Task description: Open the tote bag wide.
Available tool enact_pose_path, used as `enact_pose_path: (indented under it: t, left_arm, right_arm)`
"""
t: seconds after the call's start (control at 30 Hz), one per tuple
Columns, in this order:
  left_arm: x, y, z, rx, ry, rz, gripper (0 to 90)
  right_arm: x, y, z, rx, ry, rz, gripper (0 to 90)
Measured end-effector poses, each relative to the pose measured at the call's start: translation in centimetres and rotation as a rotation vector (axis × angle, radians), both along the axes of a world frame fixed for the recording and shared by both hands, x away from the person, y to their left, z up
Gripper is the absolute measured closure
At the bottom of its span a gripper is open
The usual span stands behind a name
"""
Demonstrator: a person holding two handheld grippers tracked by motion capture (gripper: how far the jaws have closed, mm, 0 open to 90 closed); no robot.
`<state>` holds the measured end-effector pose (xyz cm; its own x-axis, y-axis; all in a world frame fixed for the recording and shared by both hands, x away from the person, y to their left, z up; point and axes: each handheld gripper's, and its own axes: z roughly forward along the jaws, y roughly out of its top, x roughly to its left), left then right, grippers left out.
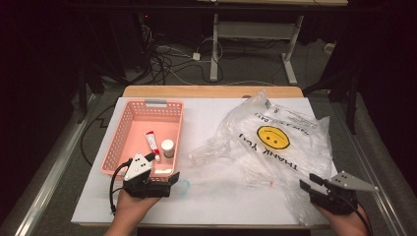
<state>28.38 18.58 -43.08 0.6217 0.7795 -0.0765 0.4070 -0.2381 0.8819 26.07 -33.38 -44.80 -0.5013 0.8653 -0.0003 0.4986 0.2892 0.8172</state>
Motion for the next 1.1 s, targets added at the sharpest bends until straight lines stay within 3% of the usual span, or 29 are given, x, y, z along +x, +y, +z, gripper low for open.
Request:
enact_pose_path:
  t: [0.07, 0.17, 0.27, 0.3, 0.33, 0.4, 0.5, 0.53, 0.6, 0.63, 0.83, 0.97, 1.1]
  left_arm:
    - [0.0, 0.0, -0.1, 0.004, 0.0, -0.002, 0.0]
    - [0.1, -0.1, -0.2, 0.008, 0.004, -0.005, 0.0]
    - [0.1, -0.2, -0.3, 0.003, 0.008, -0.008, 0.0]
    - [0.1, -0.2, -0.3, 0.004, 0.007, -0.009, 0.0]
    - [0.1, -0.2, -0.3, 0.005, 0.007, -0.008, 0.0]
    - [0.1, -0.1, -0.2, 0.003, 0.003, -0.009, 0.0]
    - [0.1, -0.1, -0.1, 0.004, -0.002, -0.01, 0.0]
    - [0.1, -0.2, -0.1, 0.003, -0.001, -0.011, 0.0]
    - [0.1, -0.2, -0.1, 0.005, -0.001, -0.015, 0.0]
    - [0.1, -0.2, -0.2, 0.004, 0.0, -0.015, 0.0]
    - [0.1, -0.3, -0.1, 0.006, 0.003, -0.021, 0.0]
    - [0.1, -0.3, -0.1, 0.005, 0.002, -0.018, 0.0]
    - [0.2, -0.2, -0.1, 0.007, 0.0, -0.02, 0.0]
  right_arm:
    - [-1.5, 1.2, -0.6, -0.005, 0.046, 0.026, 42.6]
    - [-2.1, 1.8, -1.1, -0.026, 0.07, 0.056, 41.7]
    - [-2.1, 2.4, -2.1, -0.108, 0.115, 0.067, 44.2]
    - [-2.1, 2.4, -2.1, -0.108, 0.115, 0.067, 44.2]
    - [-2.0, 2.7, -2.5, -0.169, 0.126, 0.051, 47.5]
    - [-2.0, 2.6, -2.5, -0.158, 0.134, 0.045, 51.0]
    - [-1.8, 2.4, -2.5, -0.153, 0.131, 0.038, 65.4]
    - [-1.8, 2.2, -2.5, -0.157, 0.129, 0.019, 75.4]
    - [-1.7, 2.2, -2.5, -0.161, 0.131, 0.011, 79.9]
    - [-1.6, 2.2, -2.4, -0.18, 0.127, 0.004, 90.0]
    - [-1.8, 2.7, -2.1, -0.183, 0.108, 0.029, 90.0]
    - [-2.6, 4.4, -1.2, -0.165, 0.058, 0.085, 90.0]
    - [-2.8, 5.6, -1.1, -0.163, 0.049, 0.126, 90.0]
